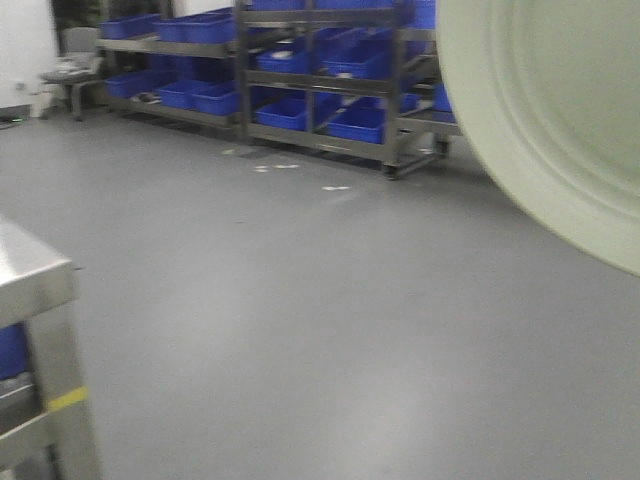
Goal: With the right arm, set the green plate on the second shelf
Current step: 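Drive the base to the shelf of blue bins holding the plate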
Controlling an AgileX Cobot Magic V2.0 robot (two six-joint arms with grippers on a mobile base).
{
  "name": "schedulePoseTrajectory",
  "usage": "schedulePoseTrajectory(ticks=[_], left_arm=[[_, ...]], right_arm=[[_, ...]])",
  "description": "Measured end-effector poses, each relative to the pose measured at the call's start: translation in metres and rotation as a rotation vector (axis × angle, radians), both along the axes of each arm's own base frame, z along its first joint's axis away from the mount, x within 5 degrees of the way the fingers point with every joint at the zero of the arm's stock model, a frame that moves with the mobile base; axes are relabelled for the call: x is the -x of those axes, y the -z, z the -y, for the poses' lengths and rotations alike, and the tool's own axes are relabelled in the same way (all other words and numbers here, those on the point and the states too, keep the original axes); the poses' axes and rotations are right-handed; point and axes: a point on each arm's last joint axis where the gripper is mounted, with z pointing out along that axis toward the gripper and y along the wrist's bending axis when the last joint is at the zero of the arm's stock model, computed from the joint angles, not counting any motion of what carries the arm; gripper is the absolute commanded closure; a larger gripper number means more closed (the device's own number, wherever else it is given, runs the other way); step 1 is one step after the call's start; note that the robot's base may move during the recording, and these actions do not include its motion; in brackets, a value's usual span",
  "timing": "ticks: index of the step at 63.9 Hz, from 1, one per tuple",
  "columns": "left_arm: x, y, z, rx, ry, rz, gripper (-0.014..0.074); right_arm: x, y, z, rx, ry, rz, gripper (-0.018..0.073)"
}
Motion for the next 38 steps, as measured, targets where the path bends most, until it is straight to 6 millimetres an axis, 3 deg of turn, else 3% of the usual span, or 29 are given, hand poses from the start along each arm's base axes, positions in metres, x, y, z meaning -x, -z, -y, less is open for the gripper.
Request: schedulePoseTrajectory(ticks=[38], left_arm=[[0.0,0.0,0.0,0.0,0.0,0.0,0.0466]], right_arm=[[0.0001,-0.0001,0.0,0.0,0.0,0.002,0.0505]])
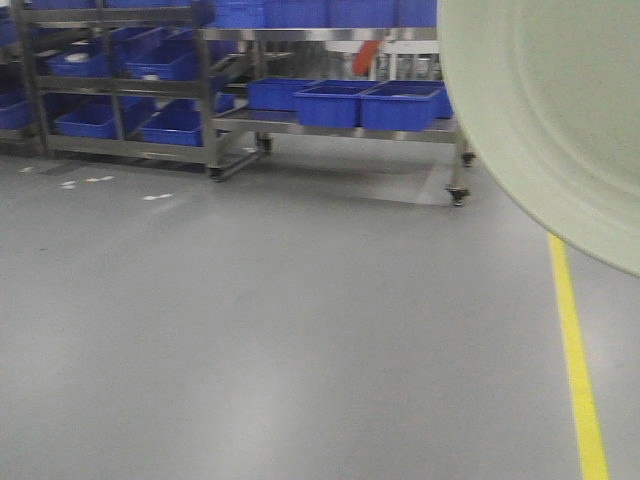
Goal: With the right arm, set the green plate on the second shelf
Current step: 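Drive the base to the shelf of blue bins holding the plate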
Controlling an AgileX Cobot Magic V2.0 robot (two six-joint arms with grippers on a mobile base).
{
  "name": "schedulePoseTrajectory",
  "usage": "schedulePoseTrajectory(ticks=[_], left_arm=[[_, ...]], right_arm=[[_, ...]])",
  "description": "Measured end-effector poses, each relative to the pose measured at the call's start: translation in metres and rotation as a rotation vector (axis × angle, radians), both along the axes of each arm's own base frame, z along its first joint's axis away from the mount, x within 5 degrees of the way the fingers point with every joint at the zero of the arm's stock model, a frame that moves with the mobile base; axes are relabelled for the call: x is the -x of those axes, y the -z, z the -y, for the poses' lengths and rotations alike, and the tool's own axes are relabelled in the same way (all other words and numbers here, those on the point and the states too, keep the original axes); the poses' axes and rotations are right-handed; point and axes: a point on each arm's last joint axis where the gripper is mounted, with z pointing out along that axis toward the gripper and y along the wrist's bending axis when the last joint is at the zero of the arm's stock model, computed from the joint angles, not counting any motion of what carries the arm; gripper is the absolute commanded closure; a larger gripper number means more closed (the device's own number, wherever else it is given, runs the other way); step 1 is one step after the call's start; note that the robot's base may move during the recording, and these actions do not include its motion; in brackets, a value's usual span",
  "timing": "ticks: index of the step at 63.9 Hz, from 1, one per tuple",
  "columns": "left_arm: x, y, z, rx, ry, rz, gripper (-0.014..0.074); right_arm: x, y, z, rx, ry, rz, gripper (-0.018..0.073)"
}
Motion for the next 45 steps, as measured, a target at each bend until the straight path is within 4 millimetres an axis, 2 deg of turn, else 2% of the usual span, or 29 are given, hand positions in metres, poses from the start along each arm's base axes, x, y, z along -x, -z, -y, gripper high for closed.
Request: schedulePoseTrajectory(ticks=[45], left_arm=[[0.0,0.0,0.0,0.0,0.0,0.0,0.0466]], right_arm=[[0.0,-0.0001,0.0,0.0,0.0,0.001,0.0505]])
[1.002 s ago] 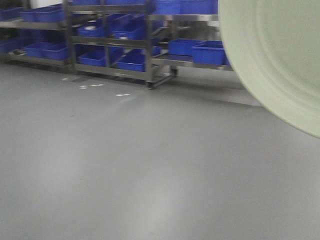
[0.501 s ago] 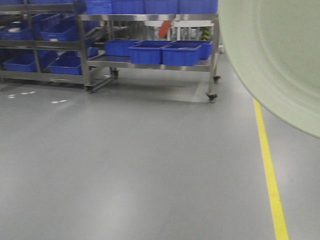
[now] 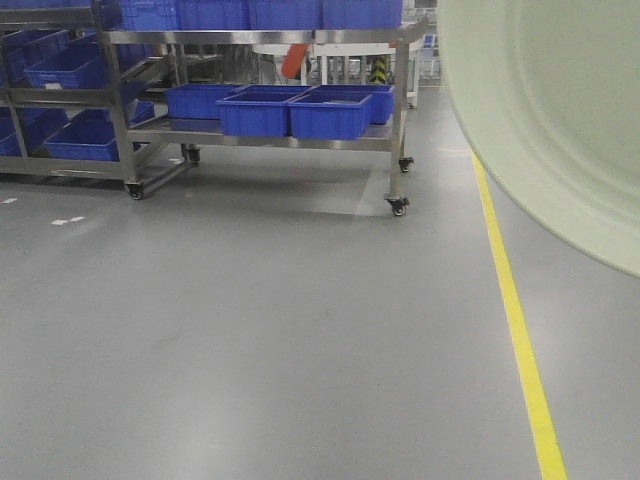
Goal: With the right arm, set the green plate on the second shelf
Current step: 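Drive the base to the shelf of blue bins holding the plate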
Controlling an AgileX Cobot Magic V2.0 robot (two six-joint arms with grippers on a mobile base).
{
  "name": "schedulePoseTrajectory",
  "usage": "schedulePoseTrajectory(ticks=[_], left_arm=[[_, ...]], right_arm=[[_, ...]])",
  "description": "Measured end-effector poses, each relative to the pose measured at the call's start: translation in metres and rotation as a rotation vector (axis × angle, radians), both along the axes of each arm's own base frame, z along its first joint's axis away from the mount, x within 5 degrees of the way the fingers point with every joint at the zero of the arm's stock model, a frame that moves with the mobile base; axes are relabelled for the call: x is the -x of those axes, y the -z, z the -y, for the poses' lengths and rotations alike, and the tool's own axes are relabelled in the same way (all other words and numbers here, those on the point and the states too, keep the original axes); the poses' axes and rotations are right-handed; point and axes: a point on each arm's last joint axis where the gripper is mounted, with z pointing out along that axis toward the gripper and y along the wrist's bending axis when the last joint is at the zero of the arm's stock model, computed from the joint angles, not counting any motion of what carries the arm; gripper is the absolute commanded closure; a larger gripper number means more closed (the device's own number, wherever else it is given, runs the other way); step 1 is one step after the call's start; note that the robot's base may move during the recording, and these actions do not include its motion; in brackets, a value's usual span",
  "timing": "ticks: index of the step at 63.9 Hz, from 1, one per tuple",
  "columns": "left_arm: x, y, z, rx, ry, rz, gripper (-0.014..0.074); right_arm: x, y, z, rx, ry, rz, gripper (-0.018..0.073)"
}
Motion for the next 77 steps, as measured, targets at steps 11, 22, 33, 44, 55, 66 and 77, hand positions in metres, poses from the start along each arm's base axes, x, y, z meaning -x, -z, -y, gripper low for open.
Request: schedulePoseTrajectory(ticks=[11,22,33,44,55,66,77], left_arm=[[0.0,0.0,0.0,0.0,0.0,0.0,0.0466],[0.0,0.0,0.0,0.0,0.0,0.0,0.0466],[0.0,0.0,0.0,0.0,0.0,0.0,0.0466],[0.0,0.0,0.0,0.0,0.0,0.0,0.0466],[0.0,0.0,0.0,0.0,0.0,0.0,0.0466],[0.0,0.0,0.0,0.0,0.0,0.0,0.0466],[0.0,0.0,0.0,0.0,0.0,0.0,0.0466]], right_arm=[[0.0,0.0,0.0,0.0,0.0,0.0,0.0505],[0.0,0.0,0.0,0.0,0.0,0.0,0.0505],[0.0,0.0,0.0,0.0,0.0,0.0,0.0505],[0.0001,-0.0001,0.0,0.0,0.0,0.002,0.0505],[0.0001,-0.0001,0.0,0.0,0.0,0.002,0.0505],[0.0001,-0.0001,0.0,0.0,0.0,0.002,0.0505],[0.0001,-0.0001,0.0,0.0,0.0,0.002,0.0505]])
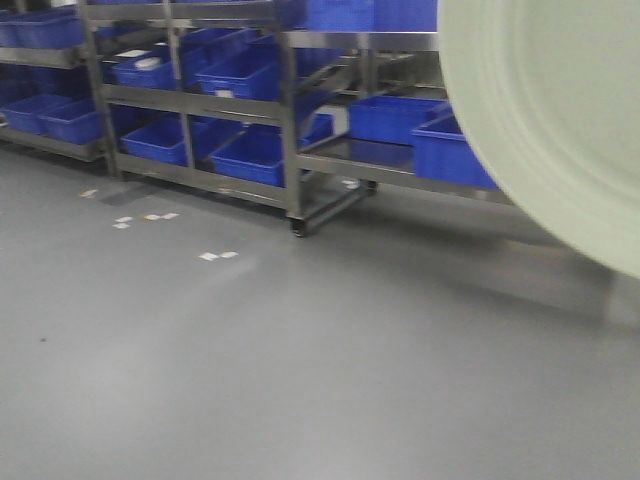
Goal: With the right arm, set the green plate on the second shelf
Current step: 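Drive the base to the shelf of blue bins holding the plate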
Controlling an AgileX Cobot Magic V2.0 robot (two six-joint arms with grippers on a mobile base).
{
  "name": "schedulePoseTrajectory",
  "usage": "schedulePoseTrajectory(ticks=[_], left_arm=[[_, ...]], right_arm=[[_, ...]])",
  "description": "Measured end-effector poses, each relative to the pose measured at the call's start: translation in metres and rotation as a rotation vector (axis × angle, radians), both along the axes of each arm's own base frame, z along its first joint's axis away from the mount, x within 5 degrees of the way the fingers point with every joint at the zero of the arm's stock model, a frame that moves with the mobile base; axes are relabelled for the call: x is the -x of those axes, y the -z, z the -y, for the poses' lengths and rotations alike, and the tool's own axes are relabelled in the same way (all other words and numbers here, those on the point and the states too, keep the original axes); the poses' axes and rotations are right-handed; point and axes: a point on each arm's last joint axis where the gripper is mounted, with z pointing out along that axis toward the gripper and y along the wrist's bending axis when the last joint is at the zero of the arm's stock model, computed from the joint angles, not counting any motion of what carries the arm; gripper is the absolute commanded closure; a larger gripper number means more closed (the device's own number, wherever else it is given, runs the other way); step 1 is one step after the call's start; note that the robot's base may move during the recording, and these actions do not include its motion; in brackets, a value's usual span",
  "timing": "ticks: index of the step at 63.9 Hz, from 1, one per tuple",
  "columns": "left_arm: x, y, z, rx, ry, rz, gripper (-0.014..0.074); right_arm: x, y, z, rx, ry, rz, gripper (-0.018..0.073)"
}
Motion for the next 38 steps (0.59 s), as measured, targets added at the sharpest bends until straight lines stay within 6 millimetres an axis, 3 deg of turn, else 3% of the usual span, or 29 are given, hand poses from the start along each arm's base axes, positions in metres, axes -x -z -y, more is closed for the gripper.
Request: schedulePoseTrajectory(ticks=[38], left_arm=[[0.0,0.0,0.0,0.0,0.0,0.0,0.0466]], right_arm=[[0.0,0.0,0.0,0.0,0.0,0.0,0.0505]])
